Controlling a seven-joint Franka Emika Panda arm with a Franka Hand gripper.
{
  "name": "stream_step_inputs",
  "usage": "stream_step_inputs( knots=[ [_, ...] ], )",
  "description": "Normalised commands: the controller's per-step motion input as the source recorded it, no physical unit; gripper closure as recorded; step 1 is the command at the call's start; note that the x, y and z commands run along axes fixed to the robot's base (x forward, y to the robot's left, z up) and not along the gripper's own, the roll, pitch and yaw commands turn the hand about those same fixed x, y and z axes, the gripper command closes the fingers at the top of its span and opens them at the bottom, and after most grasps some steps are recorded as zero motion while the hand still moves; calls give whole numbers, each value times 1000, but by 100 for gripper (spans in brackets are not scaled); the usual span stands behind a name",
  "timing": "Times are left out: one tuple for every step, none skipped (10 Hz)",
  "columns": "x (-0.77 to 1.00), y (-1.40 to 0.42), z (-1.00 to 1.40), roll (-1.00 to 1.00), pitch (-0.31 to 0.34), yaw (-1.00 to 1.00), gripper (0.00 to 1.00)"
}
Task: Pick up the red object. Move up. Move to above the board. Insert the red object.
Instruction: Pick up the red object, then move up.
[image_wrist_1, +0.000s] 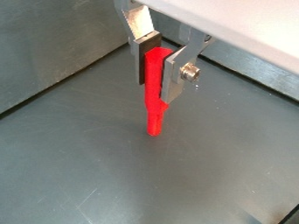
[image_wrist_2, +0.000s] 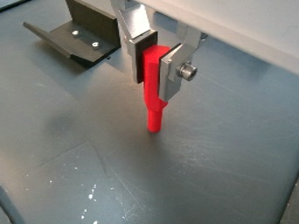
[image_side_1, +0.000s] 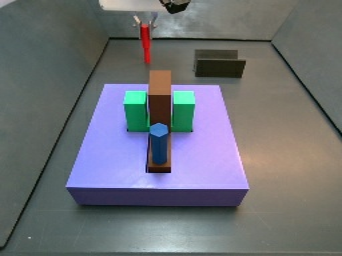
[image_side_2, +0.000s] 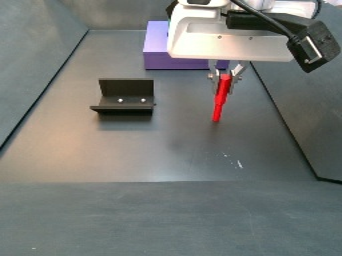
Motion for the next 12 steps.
stream_step_inputs(
  knots=[
    [0, 0, 0, 0, 0, 0, 100],
    [0, 0, 0, 0, 0, 0, 100],
    [0, 0, 0, 0, 0, 0, 100],
    [0, 0, 0, 0, 0, 0, 100],
    [0, 0, 0, 0, 0, 0, 100],
    [0, 0, 0, 0, 0, 0, 100],
    [0, 0, 0, 0, 0, 0, 100],
    [0, 0, 0, 0, 0, 0, 100],
    [0, 0, 0, 0, 0, 0, 100],
    [0, 0, 0, 0, 0, 0, 100],
    [0, 0, 833, 0, 0, 0, 100],
    [-1, 65, 799, 4, 14, 33, 100]
  ],
)
